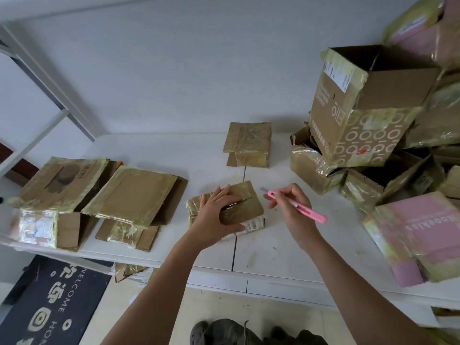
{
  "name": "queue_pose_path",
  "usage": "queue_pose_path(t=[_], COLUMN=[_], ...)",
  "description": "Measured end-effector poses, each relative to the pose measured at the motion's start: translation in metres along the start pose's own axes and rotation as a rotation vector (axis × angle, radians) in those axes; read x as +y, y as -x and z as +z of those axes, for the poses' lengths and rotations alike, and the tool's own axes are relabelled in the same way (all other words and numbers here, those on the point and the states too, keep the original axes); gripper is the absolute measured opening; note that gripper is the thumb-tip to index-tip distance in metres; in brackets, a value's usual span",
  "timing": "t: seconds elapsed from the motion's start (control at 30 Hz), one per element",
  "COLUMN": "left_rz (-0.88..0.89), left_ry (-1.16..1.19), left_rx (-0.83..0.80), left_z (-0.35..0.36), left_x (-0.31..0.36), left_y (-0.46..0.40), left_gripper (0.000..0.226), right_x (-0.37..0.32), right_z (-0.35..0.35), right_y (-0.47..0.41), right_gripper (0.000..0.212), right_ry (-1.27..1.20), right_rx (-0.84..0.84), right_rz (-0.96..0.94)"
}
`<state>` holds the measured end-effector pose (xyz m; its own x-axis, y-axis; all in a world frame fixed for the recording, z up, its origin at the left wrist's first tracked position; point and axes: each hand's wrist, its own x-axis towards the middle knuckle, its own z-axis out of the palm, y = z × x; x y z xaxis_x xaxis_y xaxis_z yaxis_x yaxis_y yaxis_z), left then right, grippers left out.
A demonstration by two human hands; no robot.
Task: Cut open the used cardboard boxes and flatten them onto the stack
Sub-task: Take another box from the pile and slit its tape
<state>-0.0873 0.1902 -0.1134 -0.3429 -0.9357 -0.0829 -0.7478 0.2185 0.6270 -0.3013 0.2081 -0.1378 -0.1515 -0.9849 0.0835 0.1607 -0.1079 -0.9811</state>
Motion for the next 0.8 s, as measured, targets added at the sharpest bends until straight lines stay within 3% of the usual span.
queue_pose_path(t=[0.33, 0.53, 0.8], left_rz=[-0.01, -0.012, -0.005], left_ry=[0.002, 0.022, 0.037], left_rx=[-0.016, -0.016, -0.011], left_z=[-0.001, 0.001, 0.002], left_x=[-0.001, -0.003, -0.005], left_y=[-0.001, -0.001, -0.001], left_gripper=[0.067, 0.065, 0.064], right_x=[0.002, 0.004, 0.009], right_z=[0.01, 0.009, 0.009], right_y=[-0.02, -0.023, -0.019], right_gripper=[0.018, 0.014, 0.015], right_ry=[0.144, 0.259, 0.145], right_rx=[-0.125, -0.119, -0.079], right_rz=[-0.003, -0.039, -0.062])
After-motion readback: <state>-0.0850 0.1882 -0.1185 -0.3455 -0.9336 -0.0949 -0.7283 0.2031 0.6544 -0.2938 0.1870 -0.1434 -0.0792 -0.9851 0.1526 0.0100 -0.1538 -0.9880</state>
